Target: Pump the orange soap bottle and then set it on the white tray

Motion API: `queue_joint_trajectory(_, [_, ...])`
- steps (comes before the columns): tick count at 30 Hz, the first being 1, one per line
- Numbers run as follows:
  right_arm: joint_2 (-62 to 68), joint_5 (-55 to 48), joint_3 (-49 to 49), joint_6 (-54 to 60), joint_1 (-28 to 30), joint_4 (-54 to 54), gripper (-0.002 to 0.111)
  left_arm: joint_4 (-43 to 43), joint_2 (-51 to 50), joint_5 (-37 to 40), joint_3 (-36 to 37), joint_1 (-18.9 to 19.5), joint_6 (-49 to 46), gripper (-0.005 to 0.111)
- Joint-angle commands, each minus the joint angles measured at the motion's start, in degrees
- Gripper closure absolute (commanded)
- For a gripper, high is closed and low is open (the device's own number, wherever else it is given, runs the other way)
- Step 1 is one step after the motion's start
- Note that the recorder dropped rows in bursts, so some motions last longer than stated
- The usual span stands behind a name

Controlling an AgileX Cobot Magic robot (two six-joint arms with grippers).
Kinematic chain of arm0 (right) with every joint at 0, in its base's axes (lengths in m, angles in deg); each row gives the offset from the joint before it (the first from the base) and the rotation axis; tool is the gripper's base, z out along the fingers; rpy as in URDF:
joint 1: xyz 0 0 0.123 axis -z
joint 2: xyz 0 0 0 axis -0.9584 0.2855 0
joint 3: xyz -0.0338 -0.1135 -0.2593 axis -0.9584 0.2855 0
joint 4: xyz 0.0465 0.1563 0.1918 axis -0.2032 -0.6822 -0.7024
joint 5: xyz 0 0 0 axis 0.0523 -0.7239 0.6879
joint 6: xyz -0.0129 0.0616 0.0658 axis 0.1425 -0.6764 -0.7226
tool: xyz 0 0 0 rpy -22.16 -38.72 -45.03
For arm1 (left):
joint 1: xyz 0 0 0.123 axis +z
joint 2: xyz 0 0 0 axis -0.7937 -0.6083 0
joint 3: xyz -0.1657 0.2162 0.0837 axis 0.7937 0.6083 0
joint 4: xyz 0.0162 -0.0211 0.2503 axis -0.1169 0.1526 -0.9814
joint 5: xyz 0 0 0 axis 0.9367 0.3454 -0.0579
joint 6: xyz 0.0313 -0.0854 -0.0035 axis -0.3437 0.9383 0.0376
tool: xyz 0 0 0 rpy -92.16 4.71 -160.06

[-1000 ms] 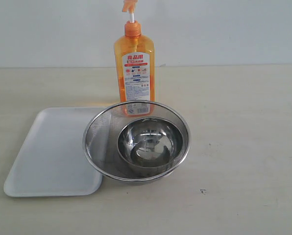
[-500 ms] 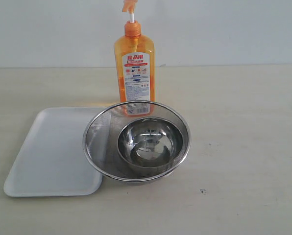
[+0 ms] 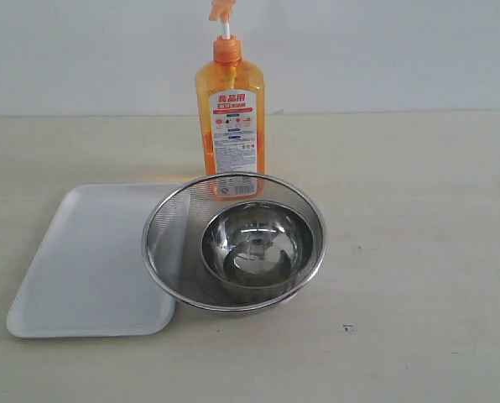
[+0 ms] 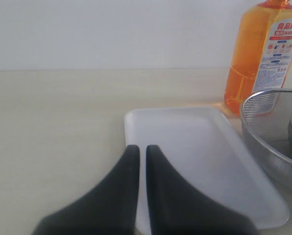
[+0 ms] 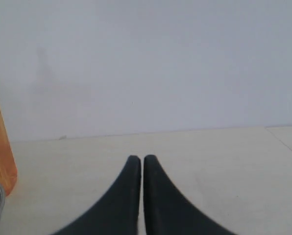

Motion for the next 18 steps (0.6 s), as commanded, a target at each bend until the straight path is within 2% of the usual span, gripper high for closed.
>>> queue_joint_trajectory(1, [-0.28,-3.35,-4.09,2.41,0.0,-0.03,0.108,0.63,0.19,0.06,0.22,0.32,-0.25,0.102])
queue_joint_trajectory(9, [-0.06,-7.48,-10.01,2.18,0.0,-0.16,0.108,0.63,0.19,0.06,0.22,0.32,-0.25,0.102])
queue_joint_trajectory(18, [7.32,-11.59,-15.11,2.18,0.0,-0.16,0.108,0.63,0.19,0.06,0.22,0.32,-0.25,0.102])
